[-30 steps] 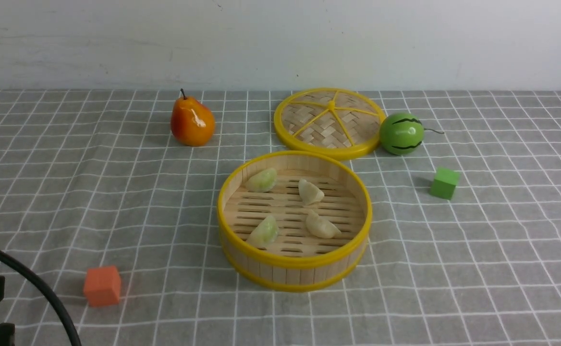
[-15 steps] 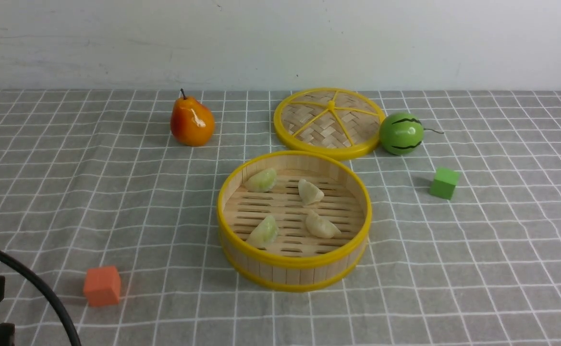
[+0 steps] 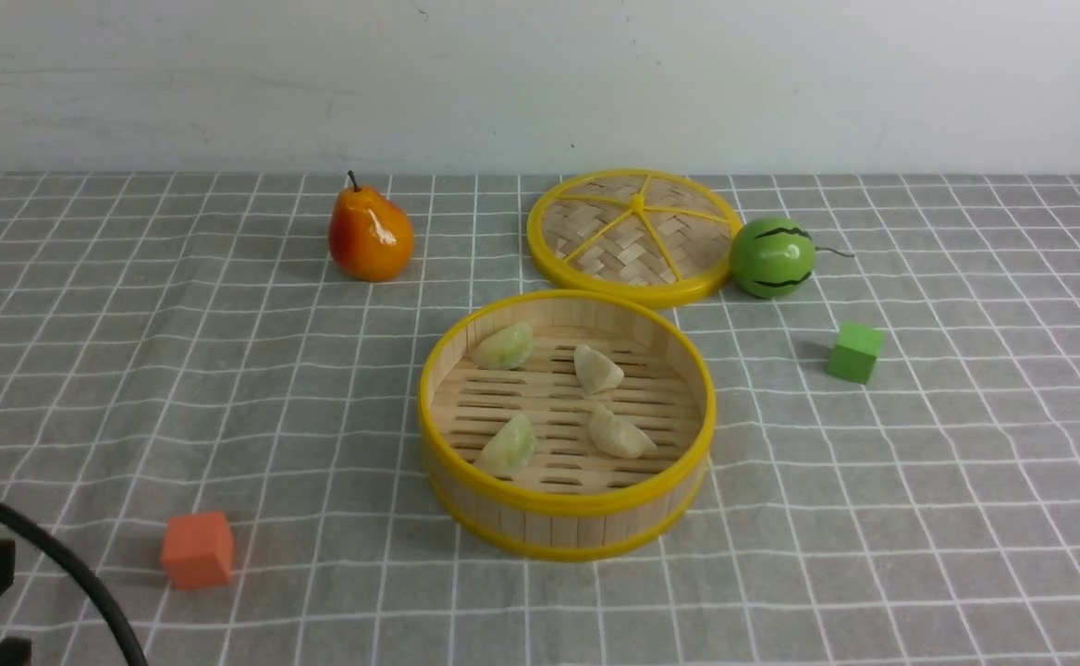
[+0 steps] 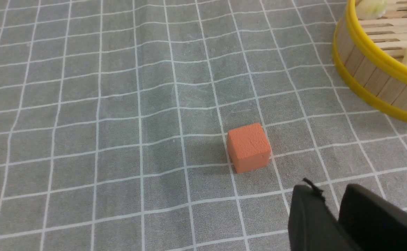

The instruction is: Put the dumplings into the steamer on the table with the grey tablecloth.

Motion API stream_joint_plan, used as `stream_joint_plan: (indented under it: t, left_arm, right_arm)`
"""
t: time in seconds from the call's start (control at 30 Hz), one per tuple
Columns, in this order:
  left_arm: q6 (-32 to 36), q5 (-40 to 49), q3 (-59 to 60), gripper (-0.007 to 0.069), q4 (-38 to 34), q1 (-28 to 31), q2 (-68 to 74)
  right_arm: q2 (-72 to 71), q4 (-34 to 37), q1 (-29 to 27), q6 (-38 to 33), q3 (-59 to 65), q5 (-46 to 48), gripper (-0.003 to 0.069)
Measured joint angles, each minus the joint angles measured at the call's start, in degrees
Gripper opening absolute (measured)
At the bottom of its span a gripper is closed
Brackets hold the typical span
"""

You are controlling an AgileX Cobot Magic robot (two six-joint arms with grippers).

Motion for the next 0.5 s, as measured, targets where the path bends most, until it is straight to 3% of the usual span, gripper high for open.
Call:
stream_joint_plan:
  t: [0.2,0.33,0.43,0.5]
  left_arm:
    - [0.42,-1.17,10.49,0.0140,-0.43,1.86,-14.32]
    - [7.83,-6.38,18.00,0.0063,-8.13,8.18,-28.23]
    - [16.33,-13.19,23.45,-0.0014,-16.19,13.85,-30.60]
    - [20.63,-16.37,26.30,-0.0014,-20.43,16.53,-30.59]
  right_arm:
    - [0.00,-0.04,0.00,-0.13,0.00,0.00,0.0027]
    - [0.00,-0.04,0.00,-0.13,0.00,0.00,0.0032]
    - [-0.05,-0.04,0.00,-0.13,0.00,0.00,0.0039]
    - [-0.05,-0.04,0.00,-0.13,0.00,0.00,0.0041]
